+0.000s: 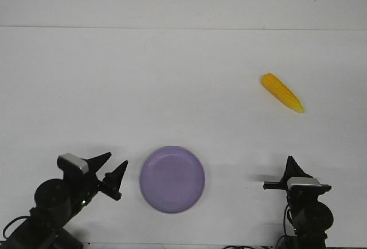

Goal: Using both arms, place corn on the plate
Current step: 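Release the plate and pull the left gripper back, then reach the right gripper to the yellow corn cob and grasp it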

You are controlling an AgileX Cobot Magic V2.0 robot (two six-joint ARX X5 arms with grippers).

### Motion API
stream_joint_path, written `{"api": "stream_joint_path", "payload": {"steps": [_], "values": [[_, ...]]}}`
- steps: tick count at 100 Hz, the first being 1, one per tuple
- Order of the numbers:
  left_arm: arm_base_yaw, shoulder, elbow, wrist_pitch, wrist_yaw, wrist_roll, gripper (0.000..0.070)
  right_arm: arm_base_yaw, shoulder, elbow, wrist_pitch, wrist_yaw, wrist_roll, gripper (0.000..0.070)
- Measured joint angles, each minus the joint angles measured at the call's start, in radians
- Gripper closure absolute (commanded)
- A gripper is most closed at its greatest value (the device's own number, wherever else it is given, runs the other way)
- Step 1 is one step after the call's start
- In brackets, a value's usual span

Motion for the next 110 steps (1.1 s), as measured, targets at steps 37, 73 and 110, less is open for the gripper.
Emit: {"api": "stream_joint_path", "payload": {"steps": [37,73,110], "values": [[0.000,-0.082,-0.056,0.008,0.001,-0.022,0.0318,0.000,0.005,0.041,0.044,-0.025,0.254,0.0696],[0.000,-0.069,-0.056,0.008,0.001,-0.023,0.0318,0.000,0.525,0.623,-0.101,0.012,0.072,0.0176],[0.000,-0.069,-0.056,0.008,0.000,-0.023,0.0318,-0.005,1.413,1.129,-0.262,0.035,-0.150,0.0106]]}}
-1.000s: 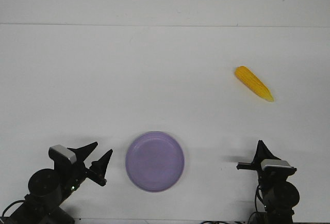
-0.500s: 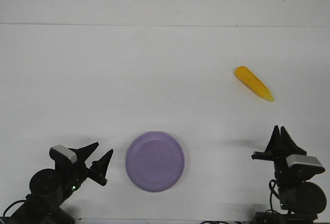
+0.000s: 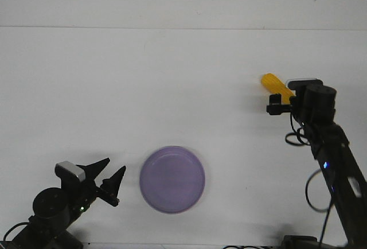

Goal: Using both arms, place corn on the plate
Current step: 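Reach the right gripper to the yellow corn cob and grasp it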

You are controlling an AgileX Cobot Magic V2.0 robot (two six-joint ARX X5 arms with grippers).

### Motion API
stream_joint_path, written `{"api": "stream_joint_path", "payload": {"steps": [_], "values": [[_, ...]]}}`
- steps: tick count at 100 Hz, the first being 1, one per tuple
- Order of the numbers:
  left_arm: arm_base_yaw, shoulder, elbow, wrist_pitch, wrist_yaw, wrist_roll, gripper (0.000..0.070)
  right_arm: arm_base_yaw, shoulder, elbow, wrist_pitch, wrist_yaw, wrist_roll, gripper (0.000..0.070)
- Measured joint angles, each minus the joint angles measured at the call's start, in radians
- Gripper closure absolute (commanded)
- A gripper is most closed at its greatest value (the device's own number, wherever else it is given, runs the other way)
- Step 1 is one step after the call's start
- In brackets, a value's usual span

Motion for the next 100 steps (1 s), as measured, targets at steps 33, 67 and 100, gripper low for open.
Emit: {"api": "stream_joint_path", "payload": {"steps": [33,67,100], "values": [[0.000,0.000,0.000,0.000,-0.019,0.003,0.0318,-0.008,0.478,0.362,-0.145,0.078,-0.169,0.0107],[0.000,0.000,0.000,-0.001,-0.019,0.003,0.0318,-0.028,0.577,0.379,-0.062,0.075,-0.208,0.0107],[0.000,0.000,0.000,-0.002,-0.020,0.002,0.0318,-0.063,0.608,0.379,-0.042,0.042,-0.213,0.0344]]}}
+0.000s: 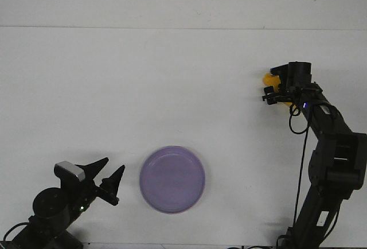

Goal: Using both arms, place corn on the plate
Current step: 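Reach the right gripper to the yellow corn cob and grasp it, then lift the corn and carry it with the right gripper over the plate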

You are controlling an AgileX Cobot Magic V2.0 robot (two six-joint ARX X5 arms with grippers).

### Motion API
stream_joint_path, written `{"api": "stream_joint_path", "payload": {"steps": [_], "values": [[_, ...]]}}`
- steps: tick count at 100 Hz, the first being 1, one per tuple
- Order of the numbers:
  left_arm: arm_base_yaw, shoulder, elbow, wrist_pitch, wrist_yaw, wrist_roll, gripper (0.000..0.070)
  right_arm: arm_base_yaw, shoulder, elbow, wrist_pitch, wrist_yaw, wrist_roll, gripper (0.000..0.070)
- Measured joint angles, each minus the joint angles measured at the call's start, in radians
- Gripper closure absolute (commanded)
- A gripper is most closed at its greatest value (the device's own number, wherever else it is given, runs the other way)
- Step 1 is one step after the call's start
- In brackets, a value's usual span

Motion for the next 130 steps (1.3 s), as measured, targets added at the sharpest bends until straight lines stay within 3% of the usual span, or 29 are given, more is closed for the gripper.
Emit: {"api": "stream_joint_path", "payload": {"steps": [11,17,39,66,84,112,130], "values": [[0.000,0.000,0.000,0.000,-0.003,0.000,0.0318,-0.007,0.000,0.000,0.000,-0.001,0.000,0.0571],[0.000,0.000,0.000,0.000,-0.003,0.000,0.0318,-0.009,0.000,0.001,0.002,-0.002,0.000,0.0626],[0.000,0.000,0.000,0.000,-0.003,0.000,0.0318,-0.009,-0.023,0.003,-0.043,-0.012,0.015,0.0626],[0.000,0.000,0.000,0.000,-0.003,0.000,0.0318,-0.003,-0.344,0.008,-0.166,-0.185,0.132,0.0626],[0.000,0.000,0.000,0.000,-0.003,0.000,0.0318,0.066,-0.557,0.012,-0.320,-0.245,0.178,0.0626],[0.000,0.000,0.000,0.001,-0.003,0.000,0.0318,0.413,-0.875,-0.145,-0.365,-0.250,0.257,0.0626],[0.000,0.000,0.000,0.001,-0.003,0.000,0.0318,0.721,-0.893,-0.331,-0.305,-0.154,0.373,0.0626]]}}
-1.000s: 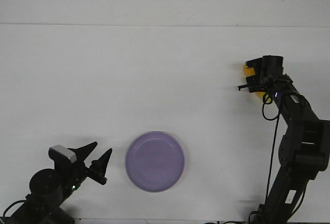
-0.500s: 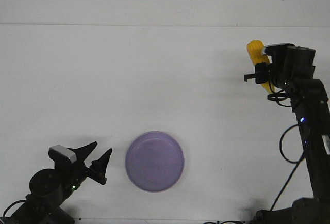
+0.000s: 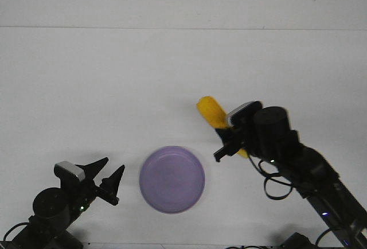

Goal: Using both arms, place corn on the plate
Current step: 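Lift the corn and carry it with the right gripper over the plate, then lower the corn onto the plate and open the right gripper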

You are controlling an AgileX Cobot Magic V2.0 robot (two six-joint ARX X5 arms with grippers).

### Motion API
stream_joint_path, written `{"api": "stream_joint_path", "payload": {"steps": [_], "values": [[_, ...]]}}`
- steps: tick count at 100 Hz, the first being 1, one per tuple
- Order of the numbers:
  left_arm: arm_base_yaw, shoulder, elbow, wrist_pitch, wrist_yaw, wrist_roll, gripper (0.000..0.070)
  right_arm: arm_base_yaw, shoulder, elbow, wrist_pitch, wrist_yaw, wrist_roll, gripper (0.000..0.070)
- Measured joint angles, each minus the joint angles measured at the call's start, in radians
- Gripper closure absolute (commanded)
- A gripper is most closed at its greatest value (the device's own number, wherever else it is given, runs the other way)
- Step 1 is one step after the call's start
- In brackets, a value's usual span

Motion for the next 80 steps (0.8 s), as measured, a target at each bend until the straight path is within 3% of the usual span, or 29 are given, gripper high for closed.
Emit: {"api": "stream_joint_path", "payload": {"steps": [11,27,63,70,76,80], "values": [[0.000,0.000,0.000,0.000,0.000,0.000,0.0318,0.167,0.047,-0.122,0.086,0.078,0.061,0.0626],[0.000,0.000,0.000,0.000,0.000,0.000,0.0318,0.333,0.151,-0.212,0.239,0.112,0.126,0.0625],[0.000,0.000,0.000,0.000,0.000,0.000,0.0317,0.404,0.409,-0.222,0.340,0.130,0.151,0.0614],[0.000,0.000,0.000,0.000,0.000,0.000,0.0317,0.404,0.411,-0.222,0.335,0.125,0.151,0.0477],[0.000,0.000,0.000,0.000,0.000,0.000,0.0318,0.404,0.411,-0.222,0.335,0.114,0.148,0.0256],[0.000,0.000,0.000,0.000,0.000,0.000,0.0317,0.404,0.411,-0.222,0.334,0.108,0.148,0.0159]]}}
